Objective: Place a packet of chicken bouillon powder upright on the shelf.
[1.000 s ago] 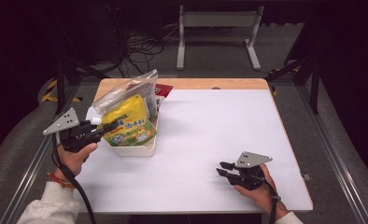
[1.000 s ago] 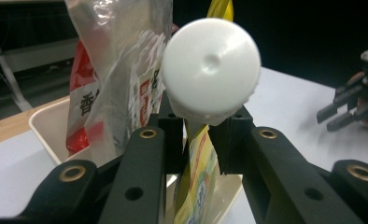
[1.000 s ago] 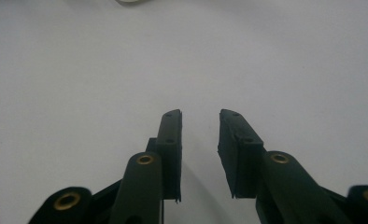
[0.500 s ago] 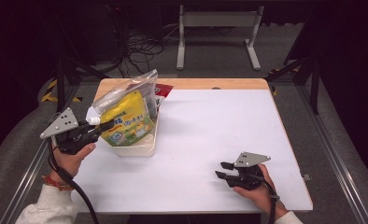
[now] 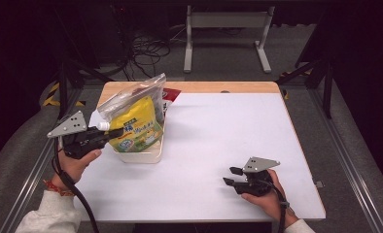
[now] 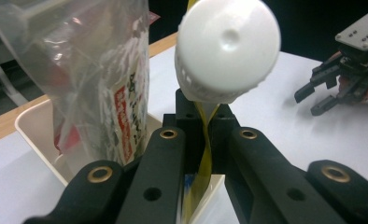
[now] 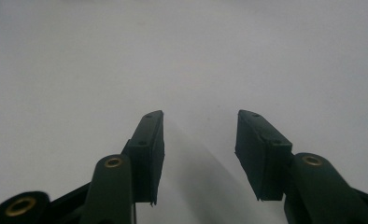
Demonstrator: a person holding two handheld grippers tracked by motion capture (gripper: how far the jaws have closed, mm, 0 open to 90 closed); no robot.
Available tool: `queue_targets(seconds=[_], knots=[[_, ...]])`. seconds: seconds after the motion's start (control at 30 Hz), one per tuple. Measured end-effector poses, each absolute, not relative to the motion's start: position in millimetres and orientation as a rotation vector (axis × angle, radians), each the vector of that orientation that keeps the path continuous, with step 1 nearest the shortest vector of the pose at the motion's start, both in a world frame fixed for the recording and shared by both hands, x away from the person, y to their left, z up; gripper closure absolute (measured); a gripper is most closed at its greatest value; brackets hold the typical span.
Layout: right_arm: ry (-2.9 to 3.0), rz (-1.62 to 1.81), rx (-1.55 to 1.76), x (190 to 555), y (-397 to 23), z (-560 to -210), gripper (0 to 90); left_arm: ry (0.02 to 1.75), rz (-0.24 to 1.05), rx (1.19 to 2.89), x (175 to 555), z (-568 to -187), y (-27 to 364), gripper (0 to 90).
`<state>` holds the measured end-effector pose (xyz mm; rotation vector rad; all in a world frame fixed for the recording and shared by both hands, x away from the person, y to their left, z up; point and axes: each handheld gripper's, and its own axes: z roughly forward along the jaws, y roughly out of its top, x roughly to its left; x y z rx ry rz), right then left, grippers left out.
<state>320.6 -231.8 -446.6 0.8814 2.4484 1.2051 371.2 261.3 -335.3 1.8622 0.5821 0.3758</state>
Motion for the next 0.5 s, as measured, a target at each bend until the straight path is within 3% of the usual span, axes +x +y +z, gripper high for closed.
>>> queue_targets(seconds=[0.07, 0.23, 0.4, 0.5], knots=[[2.451, 1.214, 0.858, 320.0, -229.8, -444.0, 54.1, 0.568, 0.388, 1.855, 370.8, -336.4, 260.3, 83.8], [2.451, 1.206, 0.876, 320.3, -231.9, -446.4, 52.0, 0.550, 0.382, 1.808, 371.5, -343.9, 257.8, 64.4], [2.451, 1.206, 0.882, 319.7, -232.8, -446.7, 50.2, 0.541, 0.397, 1.767, 371.2, -351.1, 251.3, 70.8], [2.449, 1.209, 0.886, 319.7, -233.8, -446.4, 48.6, 0.544, 0.419, 1.773, 370.7, -350.1, 248.4, 80.9]])
